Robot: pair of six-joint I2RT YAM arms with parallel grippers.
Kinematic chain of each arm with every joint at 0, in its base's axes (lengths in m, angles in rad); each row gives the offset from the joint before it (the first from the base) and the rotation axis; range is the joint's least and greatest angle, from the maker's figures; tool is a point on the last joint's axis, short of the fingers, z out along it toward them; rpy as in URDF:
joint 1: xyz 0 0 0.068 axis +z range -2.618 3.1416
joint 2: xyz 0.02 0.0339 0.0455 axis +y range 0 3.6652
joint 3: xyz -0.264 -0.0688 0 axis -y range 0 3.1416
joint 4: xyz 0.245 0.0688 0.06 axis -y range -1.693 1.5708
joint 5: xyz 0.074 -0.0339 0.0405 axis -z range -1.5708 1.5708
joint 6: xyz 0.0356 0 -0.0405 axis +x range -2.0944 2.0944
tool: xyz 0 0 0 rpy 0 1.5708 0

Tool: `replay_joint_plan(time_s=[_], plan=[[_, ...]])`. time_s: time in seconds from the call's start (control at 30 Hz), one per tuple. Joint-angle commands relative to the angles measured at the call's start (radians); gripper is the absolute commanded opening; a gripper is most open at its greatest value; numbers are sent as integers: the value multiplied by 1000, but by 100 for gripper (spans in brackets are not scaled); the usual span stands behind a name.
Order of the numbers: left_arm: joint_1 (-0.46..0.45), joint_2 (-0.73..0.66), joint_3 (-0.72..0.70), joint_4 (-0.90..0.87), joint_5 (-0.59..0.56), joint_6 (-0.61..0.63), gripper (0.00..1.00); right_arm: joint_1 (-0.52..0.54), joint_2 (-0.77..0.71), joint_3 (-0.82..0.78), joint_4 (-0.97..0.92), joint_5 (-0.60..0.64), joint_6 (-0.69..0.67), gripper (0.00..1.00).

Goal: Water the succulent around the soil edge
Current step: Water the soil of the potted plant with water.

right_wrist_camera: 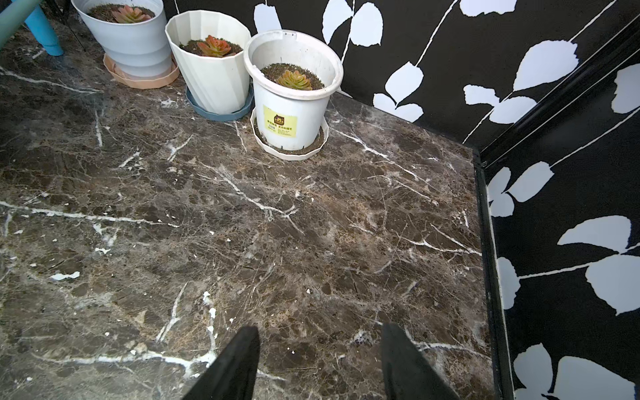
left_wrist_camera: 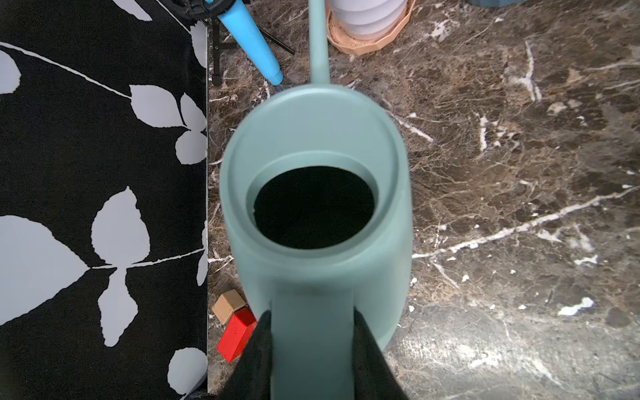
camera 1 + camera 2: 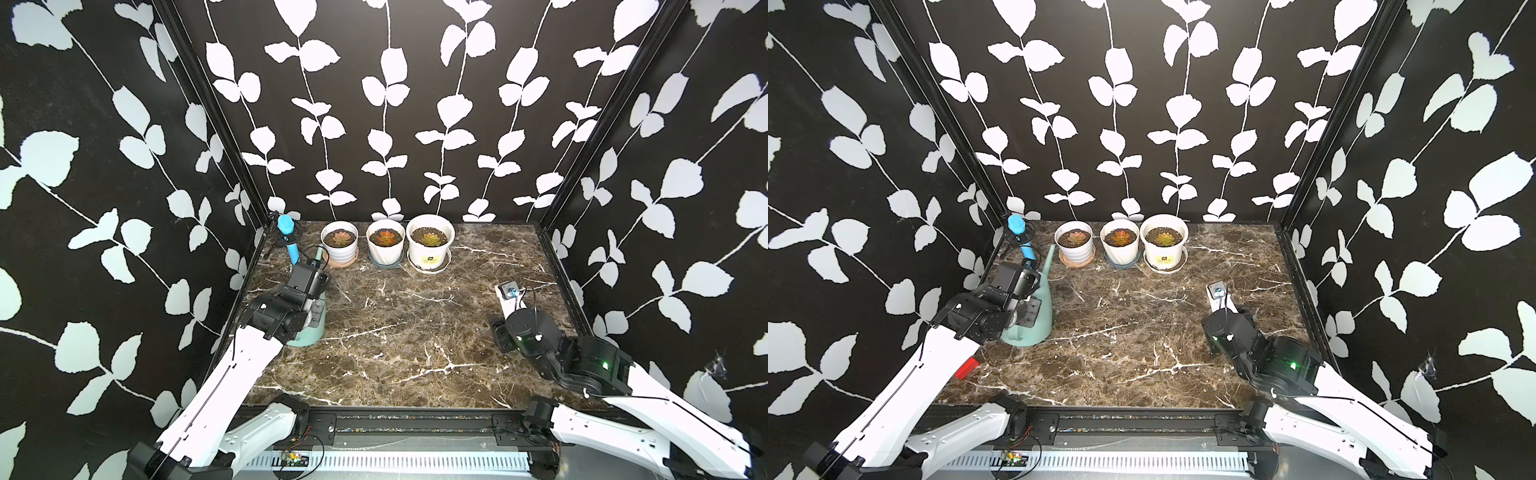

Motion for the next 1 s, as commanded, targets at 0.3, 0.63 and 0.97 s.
replay_joint_plan(time_s=[0.3,0.63,0.97], plan=[[38,39,80,32,-8,57,0,-16,2,-38,33,-7,-1,59],[68,82,115,41,11,84,0,-23,8,-45,39,-11,-3,59],[71,121,154,40,3,92,0,-29,12,-51,44,-14,-7,59]])
